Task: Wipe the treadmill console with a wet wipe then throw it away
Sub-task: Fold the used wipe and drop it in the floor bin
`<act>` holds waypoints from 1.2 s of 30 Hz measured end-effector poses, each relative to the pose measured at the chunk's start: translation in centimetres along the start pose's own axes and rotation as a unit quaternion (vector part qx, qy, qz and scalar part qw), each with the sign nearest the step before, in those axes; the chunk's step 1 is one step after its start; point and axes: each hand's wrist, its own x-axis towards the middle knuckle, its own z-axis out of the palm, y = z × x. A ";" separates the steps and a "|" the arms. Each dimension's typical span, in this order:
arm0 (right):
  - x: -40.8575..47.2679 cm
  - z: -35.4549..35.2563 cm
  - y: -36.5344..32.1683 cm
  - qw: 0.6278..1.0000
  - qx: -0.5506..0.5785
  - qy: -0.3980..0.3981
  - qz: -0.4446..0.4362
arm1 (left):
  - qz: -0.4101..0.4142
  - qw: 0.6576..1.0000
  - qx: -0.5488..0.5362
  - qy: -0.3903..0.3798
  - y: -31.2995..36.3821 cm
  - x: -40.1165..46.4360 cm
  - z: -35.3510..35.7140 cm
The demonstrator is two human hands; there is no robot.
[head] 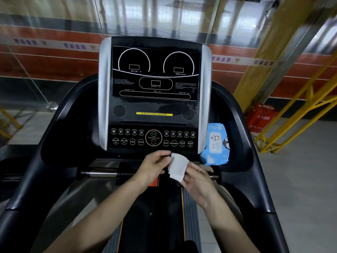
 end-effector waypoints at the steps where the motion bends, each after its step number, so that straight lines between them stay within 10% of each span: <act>1: -0.1 0.3 0.4 1.000 0.006 -0.005 0.010 | -0.010 1.000 -0.013 -0.008 -0.2 -0.3 -0.3; 25: 0.3 6.3 2.7 0.937 -0.290 0.108 -0.164 | -0.025 0.999 -0.029 0.036 -0.1 -2.4 -6.4; 36: 0.7 7.7 3.9 0.914 -0.368 0.035 -0.164 | -0.046 0.998 -0.030 0.003 -0.7 -3.4 -9.2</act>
